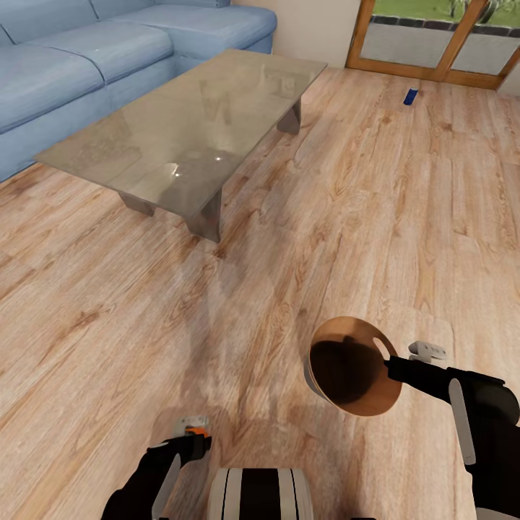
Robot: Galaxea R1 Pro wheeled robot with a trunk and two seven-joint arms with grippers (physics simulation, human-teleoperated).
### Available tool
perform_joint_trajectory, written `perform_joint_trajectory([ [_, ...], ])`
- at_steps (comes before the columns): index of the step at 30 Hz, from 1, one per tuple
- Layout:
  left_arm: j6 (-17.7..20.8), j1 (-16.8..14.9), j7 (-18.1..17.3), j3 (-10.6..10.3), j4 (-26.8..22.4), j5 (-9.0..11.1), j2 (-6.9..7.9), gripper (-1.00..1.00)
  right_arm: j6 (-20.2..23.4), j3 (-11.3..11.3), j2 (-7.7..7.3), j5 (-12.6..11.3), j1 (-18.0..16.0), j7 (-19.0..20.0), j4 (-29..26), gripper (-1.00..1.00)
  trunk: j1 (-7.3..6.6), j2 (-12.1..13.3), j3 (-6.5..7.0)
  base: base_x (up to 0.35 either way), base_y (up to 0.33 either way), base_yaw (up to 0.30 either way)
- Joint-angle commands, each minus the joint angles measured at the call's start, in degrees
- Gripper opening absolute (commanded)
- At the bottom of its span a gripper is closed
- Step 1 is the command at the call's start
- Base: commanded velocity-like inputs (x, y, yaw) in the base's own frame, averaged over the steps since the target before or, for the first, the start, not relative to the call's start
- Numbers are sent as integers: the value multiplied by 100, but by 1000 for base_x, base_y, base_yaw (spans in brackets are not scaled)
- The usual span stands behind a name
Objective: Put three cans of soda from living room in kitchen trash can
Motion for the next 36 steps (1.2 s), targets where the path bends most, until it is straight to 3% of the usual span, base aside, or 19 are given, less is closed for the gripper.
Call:
perform_joint_trajectory([
  [1,-5,-4,0,0,8,0,0,100,28,1,0,-172,-1,25,-1,-100,0,0,0,0,0,0],
  [4,-12,-11,2,0,29,0,0,100,28,1,0,-172,-1,25,-1,-100,0,0,0,0,0,0],
  [5,-13,-11,10,0,33,0,0,-100,28,1,0,-172,-1,25,-1,-100,0,0,0,0,0,0],
  [10,-21,-12,369,6,42,13,-6,-100,28,1,0,-172,-1,25,-1,-100,0,0,0,0,0,0],
  [20,-9,-12,469,-13,-64,9,-54,-100,28,-1,0,-172,-1,25,-1,-100,0,0,0,0,0,0],
  [23,153,-12,517,-346,-506,20,-77,-100,28,-6,0,-170,-1,25,-1,-100,0,0,0,0,0,0],
  [27,1196,26,534,-669,-1634,28,-124,-100,28,-8,0,-164,-1,25,-1,-100,0,0,0,0,0,0],
  [29,1465,95,535,-710,-2183,49,-123,-100,28,-8,0,-165,-2,25,-1,-100,0,0,0,0,0,0],
  [30,1866,302,525,-731,-2755,52,-102,-100,28,-8,0,-169,-2,25,-1,-100,0,0,0,0,0,0],
  [36,2459,815,416,-810,-3845,78,-70,-100,28,-7,0,-170,-3,25,-1,-100,0,0,0,0,0,0],
])
